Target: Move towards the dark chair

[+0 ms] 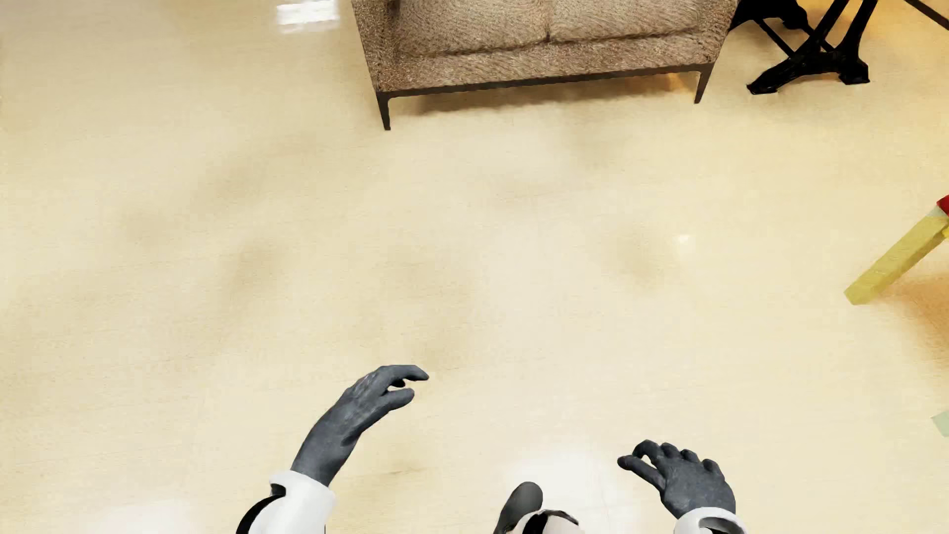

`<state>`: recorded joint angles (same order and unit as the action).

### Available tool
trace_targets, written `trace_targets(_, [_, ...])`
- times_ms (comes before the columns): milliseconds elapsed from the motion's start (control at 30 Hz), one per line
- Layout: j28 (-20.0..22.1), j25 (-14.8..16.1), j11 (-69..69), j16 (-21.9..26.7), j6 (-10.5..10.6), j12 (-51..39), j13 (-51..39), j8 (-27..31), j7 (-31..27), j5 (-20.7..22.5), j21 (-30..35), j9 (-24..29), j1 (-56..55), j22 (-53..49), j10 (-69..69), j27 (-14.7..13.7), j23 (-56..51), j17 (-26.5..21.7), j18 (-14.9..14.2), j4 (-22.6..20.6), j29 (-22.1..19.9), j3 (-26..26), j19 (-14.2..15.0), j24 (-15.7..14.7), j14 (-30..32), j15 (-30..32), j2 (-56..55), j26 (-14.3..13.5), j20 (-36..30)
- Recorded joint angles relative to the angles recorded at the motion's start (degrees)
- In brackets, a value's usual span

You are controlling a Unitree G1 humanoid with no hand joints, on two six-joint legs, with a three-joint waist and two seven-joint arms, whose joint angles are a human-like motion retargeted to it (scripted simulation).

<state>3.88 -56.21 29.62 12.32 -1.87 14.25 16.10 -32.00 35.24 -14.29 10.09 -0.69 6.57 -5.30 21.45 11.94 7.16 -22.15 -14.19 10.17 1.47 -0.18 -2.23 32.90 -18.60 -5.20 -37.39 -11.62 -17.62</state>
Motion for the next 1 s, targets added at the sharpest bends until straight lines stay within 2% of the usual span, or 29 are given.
trace_targets(33, [0.7, 1.3, -2.7, 0.6, -0.2, -0.4, 2.7, -3.0, 0.3, 2.2, -3.7, -0.2, 1.8, 1.2, 3.2, 0.0, -1.6, 2.0, 0.0, 1.4, -0.2, -0.7, -10.9, 3.0, 1.5, 2.2, 3.1, 0.5, 0.1])
trace_targets(67, [1.2, 2.9, -1.5, 0.9, 0.0, 0.2, 5.5, -1.9, -2.3, 3.9, -7.0, -0.1, 1.0, 2.1, 12.4, -0.3, -2.8, 4.5, -0.8, 5.3, -0.7, -1.3, -11.9, 6.3, 6.7, 0.0, 5.4, 0.6, 0.9])
trace_targets(100, [1.9, 3.5, 0.9, 0.5, 0.5, 0.8, 6.9, -0.5, -7.6, 6.0, -9.2, 0.3, -2.5, 3.1, 24.7, -0.3, -3.1, 6.9, 4.4, 9.6, -0.9, -1.5, -12.0, 9.7, 13.6, -3.0, 7.3, 1.7, 1.9])
trace_targets(133, [2.6, 2.3, 3.4, -1.3, 1.3, 2.3, 7.1, 0.9, -10.3, 8.0, -10.5, 0.9, -7.2, 4.2, 36.3, -0.3, -2.4, 8.2, 11.1, 13.7, -0.8, -1.3, -12.0, 12.6, 18.4, -5.8, 8.8, 2.8, 3.7])
trace_targets(167, [3.2, -0.9, 4.7, -3.9, 2.2, 4.4, 6.1, 2.8, -13.1, 10.2, -11.1, 1.4, -12.0, 5.3, 44.6, -0.7, -1.1, 9.0, 9.2, 15.3, -0.1, -0.7, -12.0, 14.6, 18.9, -7.6, 10.0, 3.3, 5.7])
trace_targets(200, [3.4, -4.6, 4.2, -6.5, 2.7, 6.2, 4.5, 5.5, -17.6, 12.6, -10.6, 1.8, -17.8, 6.3, 49.7, -1.5, 0.0, 9.3, 7.2, 12.9, 0.8, 0.3, -11.9, 15.1, 16.6, -8.3, 11.6, 3.3, 7.7])
trace_targets(233, [3.3, -6.9, 2.3, -8.1, 2.9, 8.3, 2.9, 9.1, -20.5, 14.9, -9.6, 1.9, -22.7, 6.6, 51.5, -3.1, 0.9, 9.5, 3.8, 10.6, 1.5, 1.0, -11.3, 14.1, 15.5, -8.3, 13.7, 3.0, 9.7])
trace_targets(267, [2.7, -7.0, 0.1, -9.0, 3.0, 10.1, 0.8, 13.0, -20.7, 17.1, -7.5, 1.9, -26.0, 7.0, 50.1, -4.2, 1.7, 10.1, 1.0, 10.6, 2.3, 1.6, -10.5, 12.3, 12.7, -8.1, 15.9, 3.0, 11.6])
trace_targets(300, [1.8, -5.3, -1.7, -9.3, 3.1, 11.7, -1.2, 17.0, -19.8, 18.8, -5.3, 1.8, -28.4, 7.5, 46.3, -5.0, 2.4, 10.9, 1.0, 11.7, 2.9, 2.2, -9.5, 10.5, 10.0, -8.2, 18.1, 3.2, 13.3])
trace_targets(333, [1.0, -3.0, -2.7, -8.9, 3.3, 12.8, -2.7, 20.8, -18.9, 20.1, -3.0, 1.7, -30.4, 8.2, 40.6, -5.7, 3.0, 11.7, 2.2, 12.8, 3.6, 2.8, -8.5, 9.7, 7.8, -8.9, 20.0, 3.6, 14.9])
trace_targets(367, [0.4, -0.9, -3.1, -8.4, 3.5, 13.7, -4.8, 24.5, -19.2, 21.2, -0.5, 1.6, -32.1, 7.8, 33.5, -6.1, 4.8, 12.7, 2.9, 13.3, 3.8, 3.4, -7.5, 10.1, 6.2, -10.0, 21.6, 4.8, 16.0])
trace_targets(400, [0.4, 0.7, -3.0, -7.9, 3.7, 14.3, -6.5, 28.5, -22.8, 22.2, 1.6, 1.6, -33.7, 7.9, 26.0, -6.2, 6.1, 13.4, 2.8, 12.4, 4.1, 3.9, -6.4, 10.8, 6.4, -11.2, 22.9, 5.8, 17.3])
trace_targets(500, [1.6, 2.8, -3.3, -8.1, 4.6, 14.5, -8.8, 39.6, -43.4, 23.7, 5.3, 1.2, -33.0, 11.3, 2.5, -3.9, 9.4, 14.4, 0.6, 6.6, 2.2, 4.6, -3.0, 10.5, 17.8, -14.0, 26.3, 8.0, 21.2])
trace_targets(533, [2.0, 3.4, -2.9, -8.4, 4.9, 14.2, -8.7, 42.7, -46.8, 23.3, 5.8, 1.1, -31.4, 13.1, -2.6, -2.4, 11.1, 14.3, 0.0, 4.9, 1.5, 4.2, -1.9, 10.0, 20.5, -14.8, 27.1, 8.4, 22.1])
trace_targets(567, [2.2, 4.2, -2.2, -8.6, 5.2, 13.8, -8.2, 45.2, -45.0, 22.4, 5.8, 1.0, -30.5, 15.0, -2.2, -0.9, 13.0, 13.8, 0.0, 4.4, 0.9, 3.5, -0.8, 9.4, 19.5, -15.6, 27.5, 8.8, 22.4])
trace_targets(600, [2.1, 5.1, -0.4, -8.4, 5.5, 13.9, -7.7, 47.1, -40.7, 21.6, 5.7, 1.0, -29.8, 15.9, 0.4, 0.9, 15.8, 13.8, -0.1, 5.3, -0.1, 2.9, 0.5, 9.1, 13.3, -16.9, 27.4, 9.1, 22.2])
trace_targets(633, [1.9, 6.4, 1.1, -8.0, 5.7, 12.5, -6.5, 48.7, -37.0, 20.4, 4.4, 1.0, -28.8, 17.9, 2.0, 2.5, 17.7, 12.8, 0.7, 5.4, -0.5, 2.5, 1.4, 8.4, 9.4, -17.0, 27.2, 9.7, 21.5])
trace_targets(700, [1.9, 10.3, 5.8, -7.5, 5.5, 9.1, -4.8, 51.9, -30.8, 17.8, 0.2, 1.1, -25.4, 23.0, 1.3, 6.0, 22.7, 11.7, 2.9, 3.6, -2.4, 2.1, 3.5, 6.2, 5.9, -14.7, 24.9, 12.2, 19.5])
trace_targets(733, [1.6, 12.9, 10.4, -7.1, 5.0, 7.2, -4.6, 52.6, -27.5, 16.7, -2.3, 1.3, -23.6, 26.0, 0.6, 8.1, 26.0, 11.7, 3.9, 2.6, -4.0, 2.0, 4.9, 4.6, 4.9, -11.4, 22.2, 14.1, 18.4])
trace_targets(767, [0.9, 15.6, 15.7, -6.1, 4.4, 5.0, -4.6, 52.7, -24.2, 15.8, -4.1, 1.4, -22.0, 29.5, 0.1, 10.3, 29.3, 11.8, 4.9, 1.5, -5.8, 2.0, 7.4, 3.7, 4.0, -6.9, 18.8, 15.4, 17.5])
trace_targets(800, [0.1, 17.6, 21.7, -4.8, 3.8, 3.0, -4.8, 51.3, -21.0, 14.8, -4.6, 1.6, -20.3, 32.6, -0.5, 11.8, 32.4, 11.6, 5.8, 0.6, -6.6, 2.2, 10.0, 3.5, 3.1, -2.5, 14.6, 16.4, 16.1])
trace_targets(833, [-0.5, 18.8, 27.9, -3.5, 3.1, 1.3, -5.0, 46.7, -17.8, 11.7, -3.6, 1.8, -18.7, 35.2, -1.1, 12.3, 34.9, 11.0, 6.7, -0.4, -6.2, 2.3, 12.0, 3.8, 2.3, 0.1, 9.8, 17.2, 14.9])
trace_targets(867, [-1.0, 19.3, 32.1, -2.7, 2.4, -0.1, -4.9, 40.6, -15.0, 7.4, -1.6, 2.0, -17.4, 37.6, -1.4, 11.8, 36.8, 10.1, 7.4, -1.3, -5.0, 2.2, 9.0, 3.8, 1.5, -0.5, 5.8, 18.1, 14.3])
trace_targets(900, [-1.1, 19.6, 33.5, -2.4, 1.8, -1.3, -4.4, 33.7, -13.0, 3.1, 0.4, 2.0, -16.6, 39.9, -1.2, 10.9, 38.0, 9.4, 8.1, -2.1, -3.5, 1.8, 4.5, 3.6, 0.6, -3.1, 3.5, 19.2, 14.5])
trace_targets(933, [-0.8, 20.0, 32.1, -2.5, 1.2, -2.4, -3.6, 26.7, -11.4, 0.3, 1.8, 1.9, -15.9, 42.1, -1.2, 10.0, 38.7, 9.2, 8.8, -2.8, -2.1, 1.2, 1.2, 3.1, -0.2, -5.4, 3.1, 20.5, 15.4])
trace_targets(967, [-0.3, 20.4, 28.1, -2.8, 0.9, -2.9, -2.5, 20.5, -10.0, -0.1, 2.8, 1.7, -15.2, 43.7, -1.3, 9.1, 38.9, 9.0, 9.3, -3.3, -0.6, 0.7, -0.3, 2.9, -0.9, -6.8, 3.7, 21.7, 16.9])
trace_targets(1000, [0.4, 20.4, 22.1, -3.3, 0.7, -3.1, -1.7, 15.5, -8.5, 1.6, 3.6, 1.4, -14.4, 44.9, -1.4, 8.7, 38.7, 8.9, 9.5, -3.5, 0.9, 0.3, 0.4, 2.8, -1.6, -8.8, 5.0, 22.8, 18.4])
